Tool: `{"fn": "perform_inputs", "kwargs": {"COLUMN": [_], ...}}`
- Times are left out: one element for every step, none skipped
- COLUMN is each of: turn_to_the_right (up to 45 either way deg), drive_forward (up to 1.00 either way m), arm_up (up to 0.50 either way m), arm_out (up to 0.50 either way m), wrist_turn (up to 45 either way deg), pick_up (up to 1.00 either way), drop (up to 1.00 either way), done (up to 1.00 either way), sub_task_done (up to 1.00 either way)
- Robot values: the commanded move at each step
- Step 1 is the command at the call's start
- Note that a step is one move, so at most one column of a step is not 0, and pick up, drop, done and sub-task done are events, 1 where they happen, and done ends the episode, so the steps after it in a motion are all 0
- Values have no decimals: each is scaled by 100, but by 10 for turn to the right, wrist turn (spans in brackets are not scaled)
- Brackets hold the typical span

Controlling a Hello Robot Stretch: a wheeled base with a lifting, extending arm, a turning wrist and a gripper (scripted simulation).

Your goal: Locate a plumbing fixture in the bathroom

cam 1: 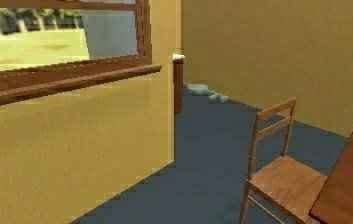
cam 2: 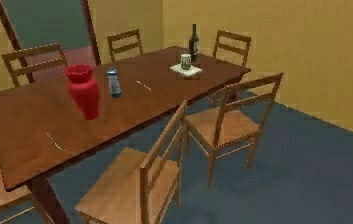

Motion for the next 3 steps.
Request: {"fn": "perform_inputs", "kwargs": {"turn_to_the_right": [0,90,0], "drive_forward": [100,0,25], "arm_up": [0,0,0], "arm_out": [0,0,0], "wrist_turn": [0,0,0], "pick_up": [0,0,0], "drop": [0,0,0], "done": [0,0,0], "sub_task_done": [0,0,0]}}
